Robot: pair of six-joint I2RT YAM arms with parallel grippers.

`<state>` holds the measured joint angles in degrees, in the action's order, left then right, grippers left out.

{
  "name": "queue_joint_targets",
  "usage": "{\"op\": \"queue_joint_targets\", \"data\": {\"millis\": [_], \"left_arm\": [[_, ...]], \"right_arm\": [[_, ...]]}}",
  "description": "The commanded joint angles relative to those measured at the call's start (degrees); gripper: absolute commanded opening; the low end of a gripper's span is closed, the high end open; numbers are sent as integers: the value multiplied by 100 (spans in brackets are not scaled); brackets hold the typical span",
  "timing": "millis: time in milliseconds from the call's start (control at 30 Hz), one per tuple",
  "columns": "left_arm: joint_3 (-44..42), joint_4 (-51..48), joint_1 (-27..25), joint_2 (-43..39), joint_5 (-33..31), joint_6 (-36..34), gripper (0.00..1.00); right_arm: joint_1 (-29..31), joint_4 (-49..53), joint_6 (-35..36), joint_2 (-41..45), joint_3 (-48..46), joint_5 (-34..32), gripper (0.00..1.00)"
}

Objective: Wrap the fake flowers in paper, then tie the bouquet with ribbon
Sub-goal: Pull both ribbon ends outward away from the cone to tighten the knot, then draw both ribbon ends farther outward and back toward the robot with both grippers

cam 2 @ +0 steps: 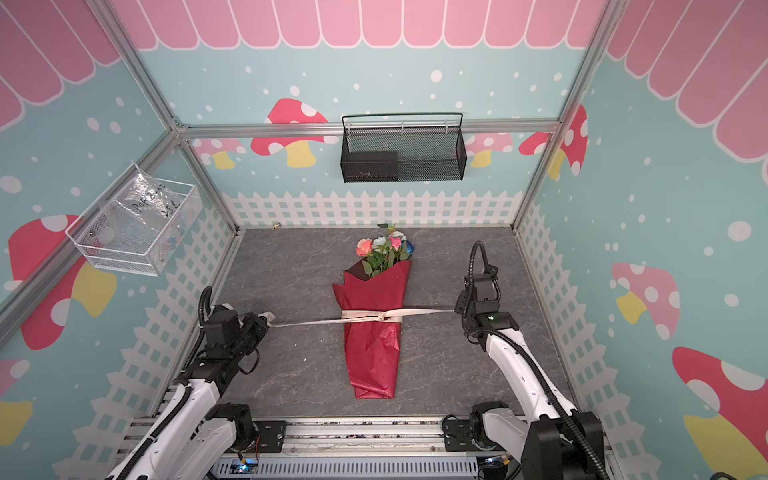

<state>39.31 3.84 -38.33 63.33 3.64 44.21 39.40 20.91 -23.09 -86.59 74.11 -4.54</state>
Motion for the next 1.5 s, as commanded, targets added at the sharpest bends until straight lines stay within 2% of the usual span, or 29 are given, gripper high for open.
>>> {"op": "queue_joint_targets", "data": {"millis": [0,167,267,467,733,933,1100,1233,1467], "left_arm": [[177,235,120,89,-20,136,0],[176,249,348,120,46,227,0],[124,236,506,84,57,284,0],[-141,-83,959,-269,-204,434,0],[-559,-661,1836,-1135,-295,501,0],[-768,-1167,2113,-1724,-418,511,0],[-1092,-1264,2128,-1862,-321,734,0],[-1274,-1439,2233,-2000,-389,784,0],[-1342,-1663,2994,-2148,-330,571,0]], "right_arm": [[11,341,-302,488,-506,-511,0],[-60,722,-694,1408,-1095,-1538,0],[-195,839,-897,1862,-1435,-1898,0],[-506,889,-1090,2525,-1878,-2080,0],[-1049,924,-1160,2700,-2194,-2355,0],[-1354,828,-1224,2958,-2361,-2181,0],[-1451,827,-1237,2936,-2573,-1758,0],[-1628,819,-1282,2911,-2755,-1764,0],[-2109,476,-1213,2752,-2918,-1719,0]]}}
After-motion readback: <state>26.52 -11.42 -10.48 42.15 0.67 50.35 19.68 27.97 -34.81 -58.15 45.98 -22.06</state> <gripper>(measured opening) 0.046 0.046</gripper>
